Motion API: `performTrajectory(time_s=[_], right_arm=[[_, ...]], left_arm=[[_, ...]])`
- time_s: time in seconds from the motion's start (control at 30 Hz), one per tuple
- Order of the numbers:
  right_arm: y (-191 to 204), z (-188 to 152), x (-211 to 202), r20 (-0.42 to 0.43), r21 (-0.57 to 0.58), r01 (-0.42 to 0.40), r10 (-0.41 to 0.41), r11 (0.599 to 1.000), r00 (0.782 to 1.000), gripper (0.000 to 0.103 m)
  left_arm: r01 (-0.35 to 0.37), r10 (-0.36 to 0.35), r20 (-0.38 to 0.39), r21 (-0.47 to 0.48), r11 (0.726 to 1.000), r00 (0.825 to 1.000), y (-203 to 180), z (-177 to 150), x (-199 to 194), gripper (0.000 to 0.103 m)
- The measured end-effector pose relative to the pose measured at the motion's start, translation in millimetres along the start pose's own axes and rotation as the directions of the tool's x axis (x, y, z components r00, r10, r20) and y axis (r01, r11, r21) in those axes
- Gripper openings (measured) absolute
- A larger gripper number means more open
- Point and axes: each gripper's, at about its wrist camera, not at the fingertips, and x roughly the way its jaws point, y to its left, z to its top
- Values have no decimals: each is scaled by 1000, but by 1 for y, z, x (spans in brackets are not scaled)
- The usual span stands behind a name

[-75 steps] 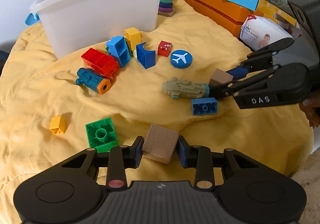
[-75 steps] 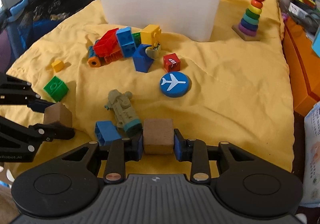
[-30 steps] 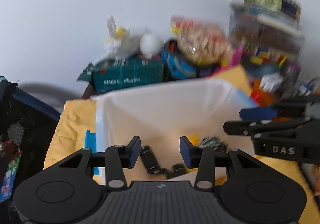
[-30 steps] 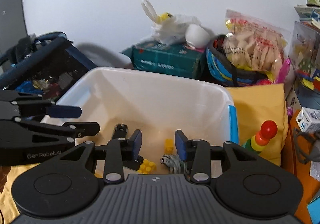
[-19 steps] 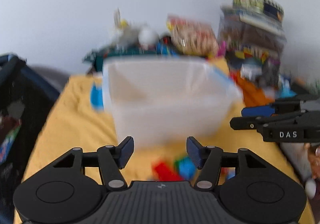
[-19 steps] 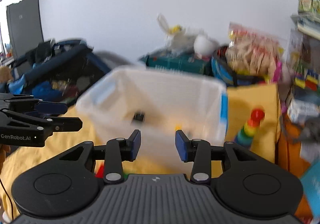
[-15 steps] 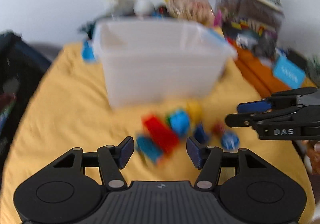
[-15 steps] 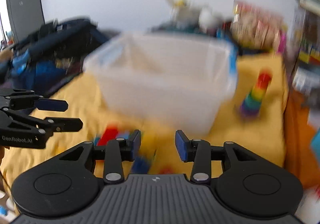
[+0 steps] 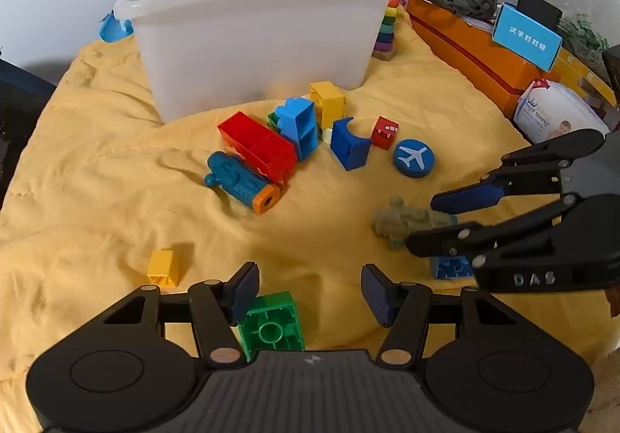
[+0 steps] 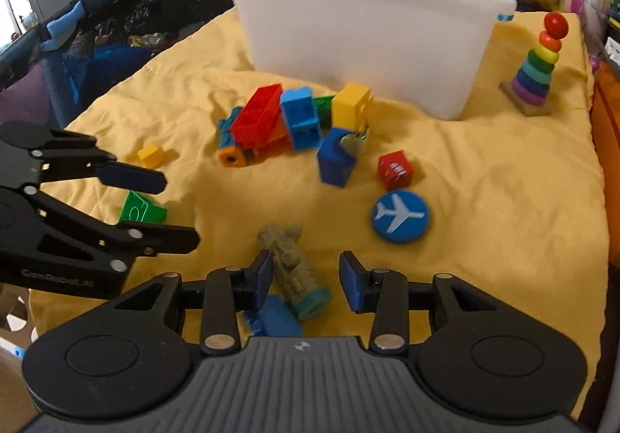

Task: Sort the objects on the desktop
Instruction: 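Grasp teal robot figure with left gripper while right grasps olive-green figure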

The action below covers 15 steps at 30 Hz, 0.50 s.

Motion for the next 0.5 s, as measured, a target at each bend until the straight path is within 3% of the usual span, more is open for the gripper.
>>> performTrajectory(time_s=[0.1,0.2,0.3,0.5], right_arm=[[7,-5,3,-12,-23,-6,6,1000,1000,42],[8,-6,4,-14,-32,-14,13,999,1000,36],[9,-7,6,-24,-50,-2,1,999,1000,34],[7,-9,4,-31,-34,5,-6,999,999,35]], left_arm=[[-11,13,34,-49,999,999,11,10,-3,62],[-6,14,56,-144,990,998,29,30,2,62],[-66,68,3,-196,978,998,40,45,21,53],[-37,30,-33,-217,975,999,37,54,44,49]])
